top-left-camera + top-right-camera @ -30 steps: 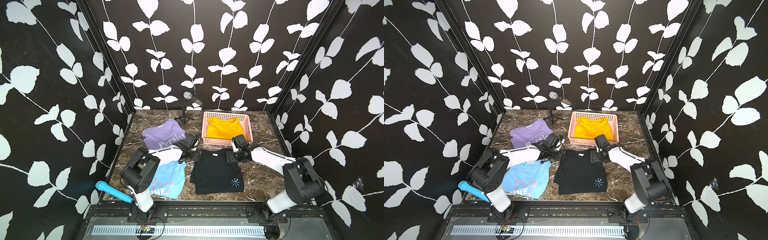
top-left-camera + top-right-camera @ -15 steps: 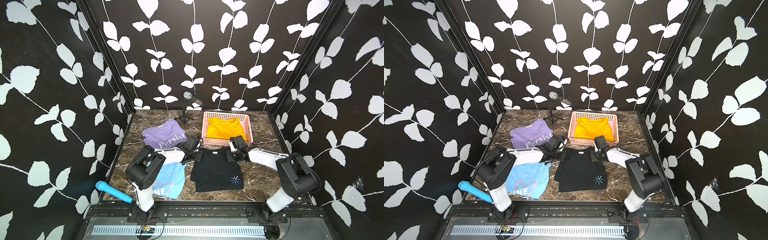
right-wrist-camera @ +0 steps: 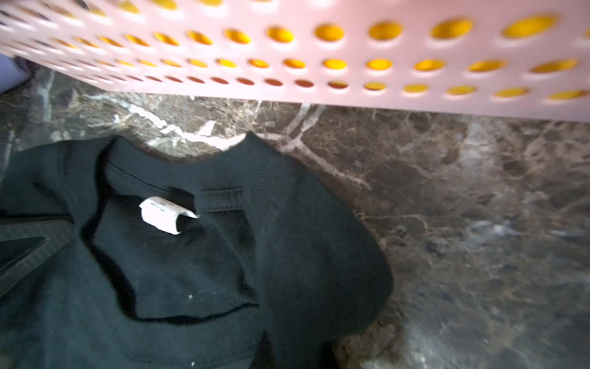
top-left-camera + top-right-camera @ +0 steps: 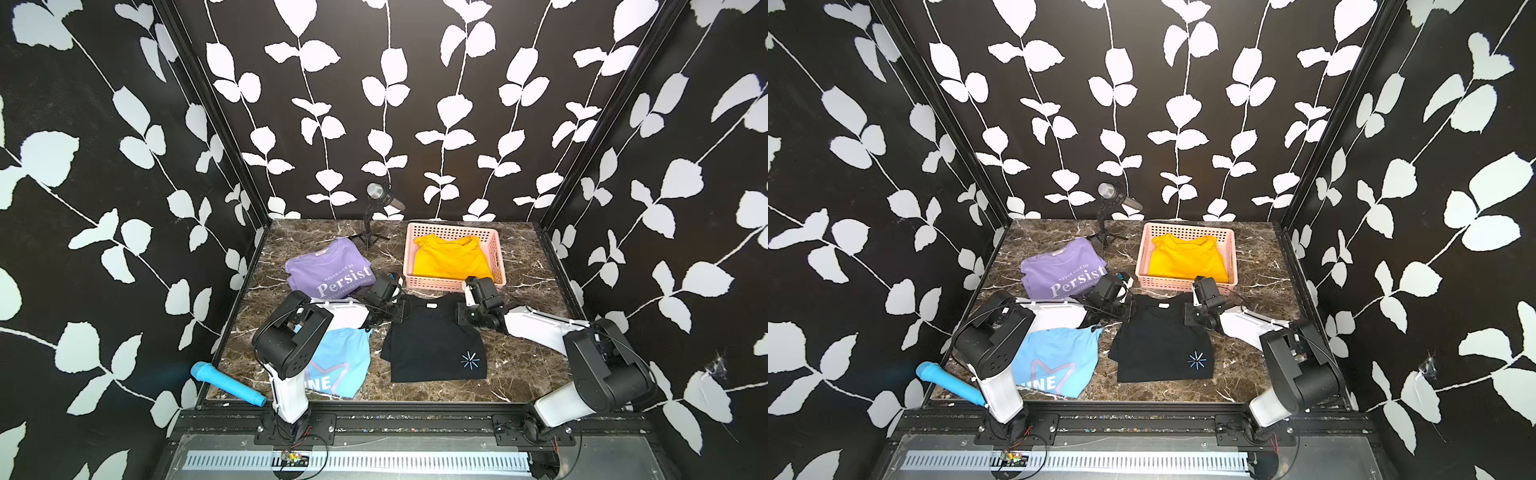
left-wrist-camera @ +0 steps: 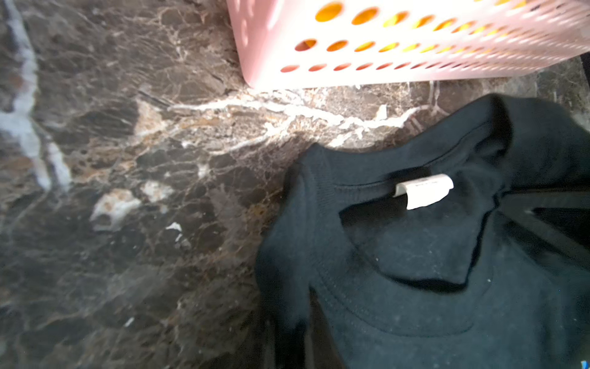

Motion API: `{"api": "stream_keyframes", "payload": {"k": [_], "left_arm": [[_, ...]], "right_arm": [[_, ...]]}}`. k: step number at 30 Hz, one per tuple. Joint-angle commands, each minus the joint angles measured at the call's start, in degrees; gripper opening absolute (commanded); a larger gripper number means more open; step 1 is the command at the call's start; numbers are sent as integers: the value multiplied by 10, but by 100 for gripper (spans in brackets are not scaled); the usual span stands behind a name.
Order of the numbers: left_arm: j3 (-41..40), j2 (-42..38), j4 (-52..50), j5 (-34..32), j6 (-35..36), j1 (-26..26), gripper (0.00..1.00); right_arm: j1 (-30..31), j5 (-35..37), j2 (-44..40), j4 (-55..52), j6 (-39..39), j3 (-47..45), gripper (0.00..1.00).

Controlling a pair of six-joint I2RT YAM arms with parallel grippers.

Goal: Put the folded t-shirts into the basket
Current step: Pick up the T-shirt from the center of the board.

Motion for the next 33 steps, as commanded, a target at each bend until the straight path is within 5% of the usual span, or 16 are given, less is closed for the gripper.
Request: {"api": "stream_keyframes", "payload": {"k": [1, 18, 33], "left_arm": [[-6, -39, 3, 10, -5, -3, 0], [24, -235, -78, -12, 12, -3, 0], [202, -179, -135, -26, 52, -3, 0]], "right_arm": [[3, 1, -45, 28, 14, -9, 0], [10, -13, -263, -33, 47, 30, 0], [10, 49, -235, -120, 21, 168, 0]]}}
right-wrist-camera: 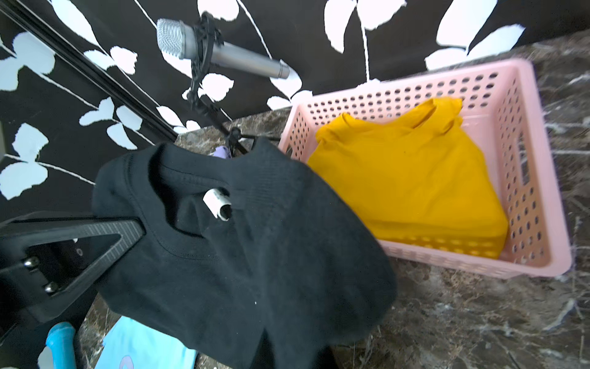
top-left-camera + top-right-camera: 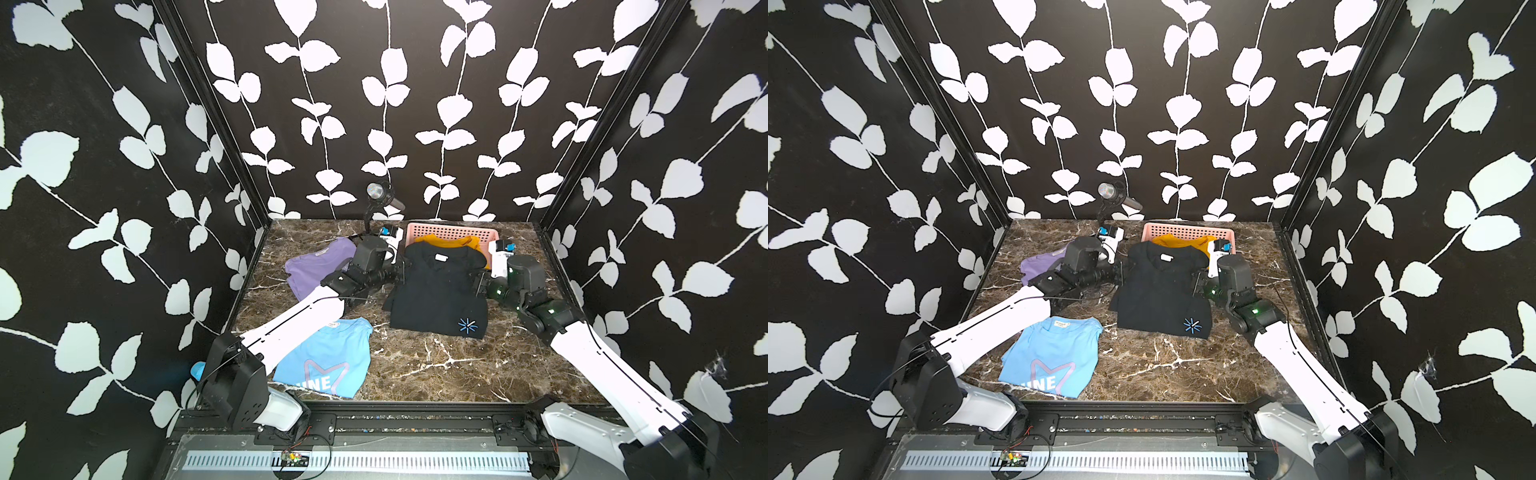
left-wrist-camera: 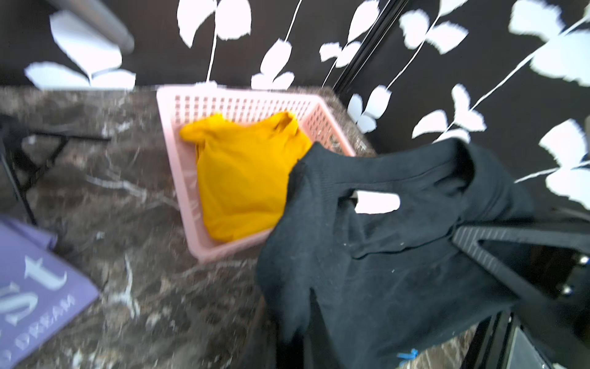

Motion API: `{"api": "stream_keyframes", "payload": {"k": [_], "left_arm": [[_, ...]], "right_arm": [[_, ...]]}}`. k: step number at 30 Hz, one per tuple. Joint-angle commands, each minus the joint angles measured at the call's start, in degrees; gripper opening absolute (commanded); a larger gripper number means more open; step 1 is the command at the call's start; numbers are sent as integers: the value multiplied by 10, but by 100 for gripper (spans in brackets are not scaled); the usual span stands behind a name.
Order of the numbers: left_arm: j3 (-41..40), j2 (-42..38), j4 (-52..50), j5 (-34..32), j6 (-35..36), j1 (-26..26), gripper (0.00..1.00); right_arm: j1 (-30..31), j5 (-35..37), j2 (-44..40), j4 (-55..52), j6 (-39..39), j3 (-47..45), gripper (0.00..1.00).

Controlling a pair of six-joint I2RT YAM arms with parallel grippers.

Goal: Put the folded t-shirts into the basket
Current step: Pick up the T-shirt from the center of the board, then place the T-shirt in the bin.

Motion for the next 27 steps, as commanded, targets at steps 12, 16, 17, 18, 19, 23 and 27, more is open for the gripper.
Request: {"api": "stream_keyframes", "payload": {"k": [12, 16, 17, 18, 19, 23, 27], "left_arm": [[239, 183, -70, -1, 42, -2, 0], [299, 238, -90, 8, 44, 5, 0], [308, 248, -93, 11, 41, 10, 0], [321, 261, -94, 16, 39, 13, 0], [334, 273, -95, 20, 37, 18, 0], [406, 331, -121, 43, 40, 29, 0], [499, 396, -160, 45, 54, 34, 0]], "right_arm": [[-13, 100, 127, -54, -53, 147, 0], [-31, 103, 164, -49, -59, 169, 0], [-35, 103, 174, -48, -61, 174, 0], [-39, 104, 183, -47, -64, 181, 0], [-44, 105, 193, -47, -68, 187, 0], [-65, 110, 235, -62, -89, 236, 0], [-81, 115, 279, -62, -102, 272, 0]]}}
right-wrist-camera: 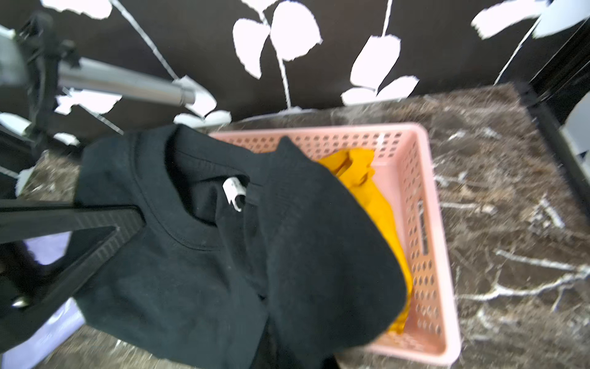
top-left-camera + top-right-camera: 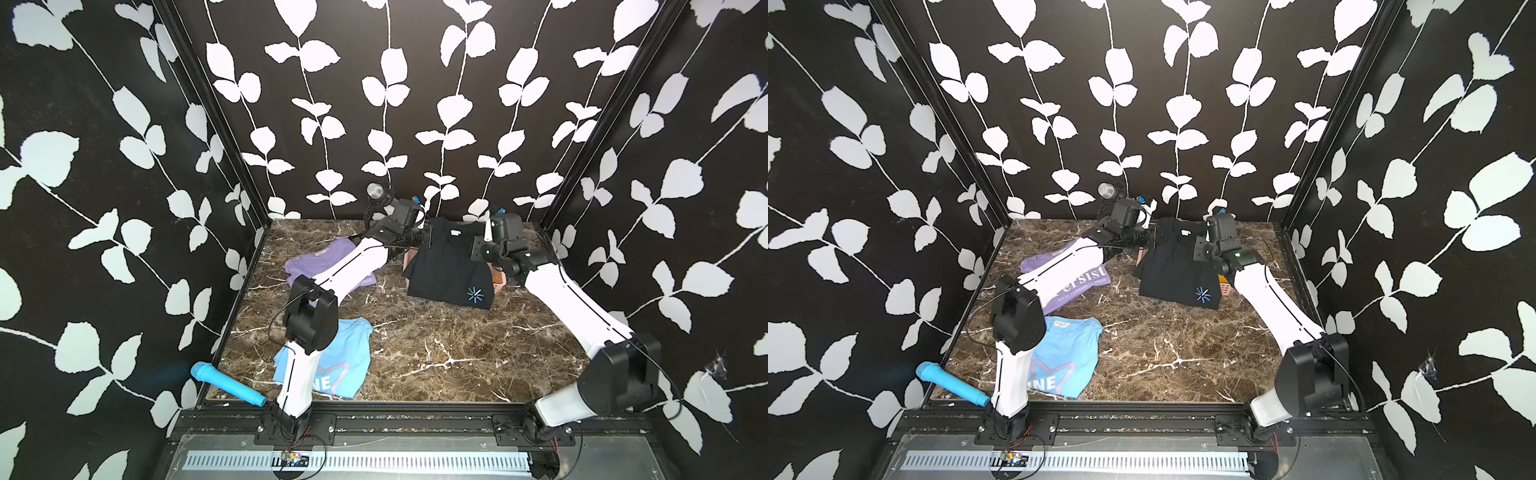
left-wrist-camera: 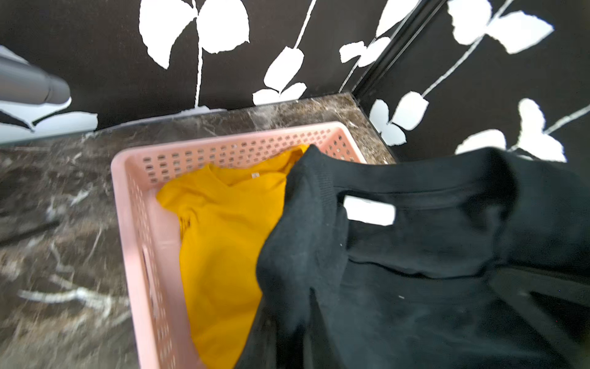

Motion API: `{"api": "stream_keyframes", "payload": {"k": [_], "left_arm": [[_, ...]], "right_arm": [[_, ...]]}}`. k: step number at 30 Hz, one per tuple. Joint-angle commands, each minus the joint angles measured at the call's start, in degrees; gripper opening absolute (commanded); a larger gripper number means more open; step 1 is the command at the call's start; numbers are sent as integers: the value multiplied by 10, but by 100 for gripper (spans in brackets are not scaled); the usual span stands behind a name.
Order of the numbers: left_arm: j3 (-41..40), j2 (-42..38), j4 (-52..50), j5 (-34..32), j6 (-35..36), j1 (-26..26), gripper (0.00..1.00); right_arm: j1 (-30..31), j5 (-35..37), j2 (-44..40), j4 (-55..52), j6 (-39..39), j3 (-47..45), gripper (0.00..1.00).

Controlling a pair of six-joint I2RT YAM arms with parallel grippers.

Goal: Put the folded t-shirts into the basket
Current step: Place the T-shirt in the bin.

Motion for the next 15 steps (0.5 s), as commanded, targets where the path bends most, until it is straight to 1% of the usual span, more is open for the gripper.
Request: {"api": "stream_keyframes", "payload": {"k": [1, 5, 15], "left_arm": [[74, 29, -38, 16, 16, 8, 0], [171, 95, -58, 14, 18, 21, 0], [313, 239, -47, 9, 49, 42, 0]], "right_arm": [[-15, 14, 30, 14, -21, 35, 0], [-29, 20, 85, 30, -22, 67, 0], [-50, 11, 195, 78, -19, 122, 0]]}}
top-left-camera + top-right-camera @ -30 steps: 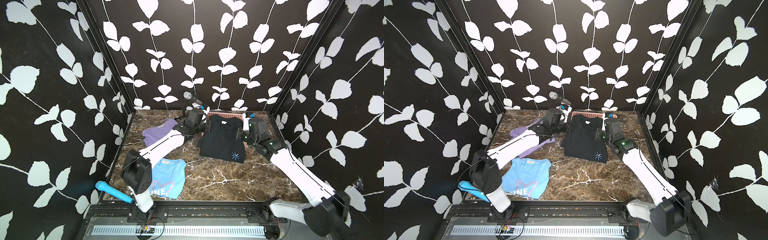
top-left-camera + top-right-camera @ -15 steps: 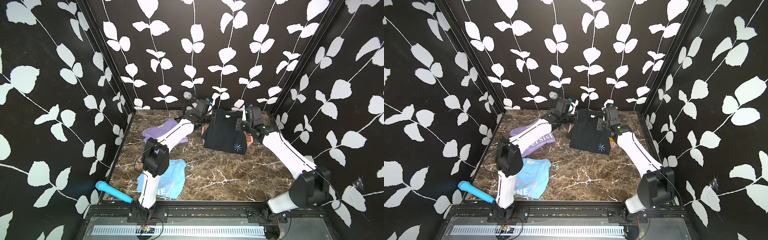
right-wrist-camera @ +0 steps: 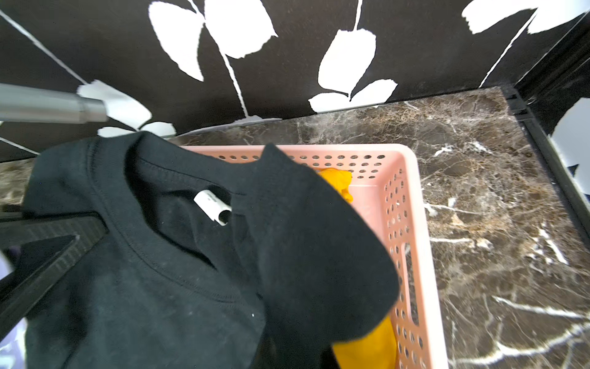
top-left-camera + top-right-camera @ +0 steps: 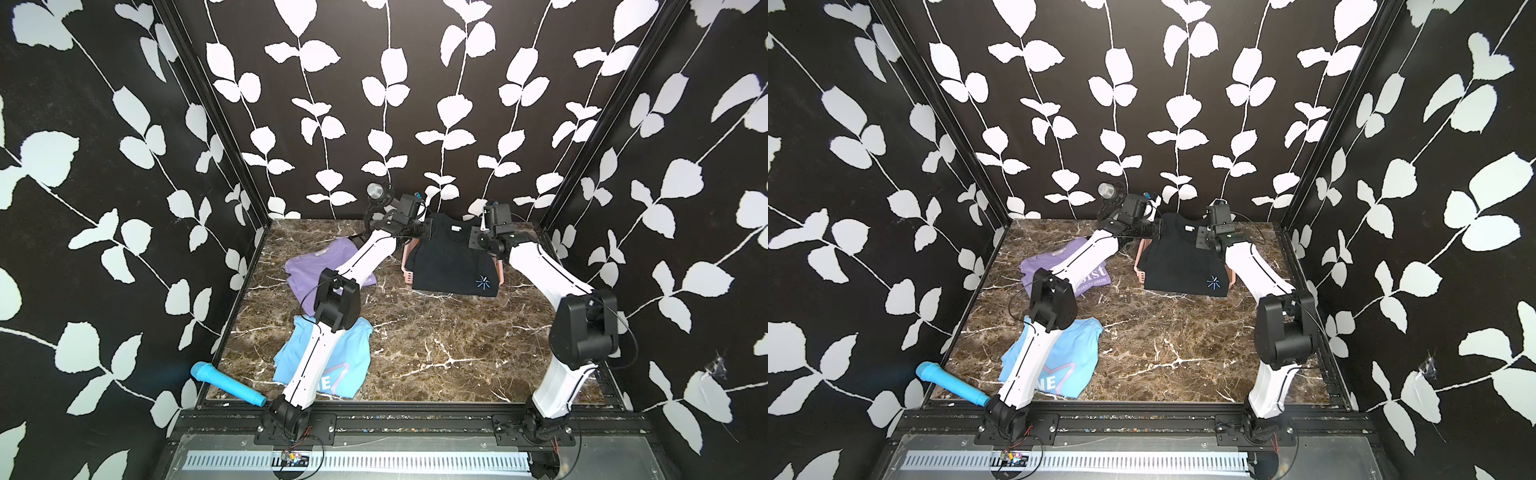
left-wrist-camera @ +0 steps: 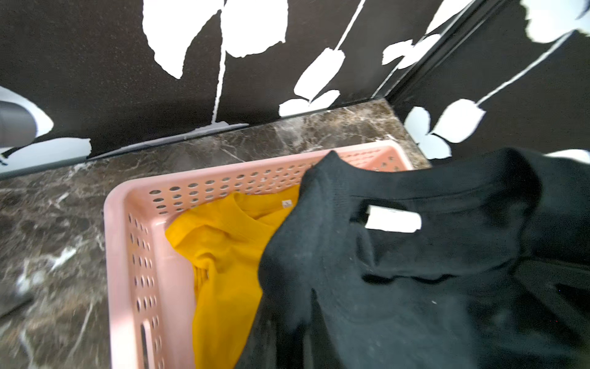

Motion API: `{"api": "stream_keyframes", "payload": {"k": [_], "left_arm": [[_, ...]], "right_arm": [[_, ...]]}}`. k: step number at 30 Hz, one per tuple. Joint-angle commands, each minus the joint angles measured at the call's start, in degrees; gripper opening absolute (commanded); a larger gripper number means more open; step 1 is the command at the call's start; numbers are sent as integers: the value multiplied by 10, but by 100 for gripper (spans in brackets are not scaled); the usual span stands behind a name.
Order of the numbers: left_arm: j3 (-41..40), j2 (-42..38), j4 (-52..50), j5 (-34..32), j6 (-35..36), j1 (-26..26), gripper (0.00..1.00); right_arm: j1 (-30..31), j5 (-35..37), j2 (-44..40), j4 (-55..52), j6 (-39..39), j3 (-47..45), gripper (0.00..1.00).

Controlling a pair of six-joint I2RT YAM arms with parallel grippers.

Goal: Put the folded t-shirts into the basket
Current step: Place the T-shirt in the bin.

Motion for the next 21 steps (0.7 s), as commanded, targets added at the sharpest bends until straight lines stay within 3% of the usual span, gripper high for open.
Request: {"api": "stream_keyframes", "payload": {"k": [1, 7, 21], "left_arm": [[50, 20, 12, -5, 27, 7, 0], [56, 36, 22, -5, 39, 10, 0], [28, -64, -6, 13, 30, 7, 0]], "right_arm": [[-9, -2, 29, 38, -1, 30, 0], [-27, -38, 73, 26, 6, 64, 0], [-30, -127, -3, -5, 11, 73, 0]]}}
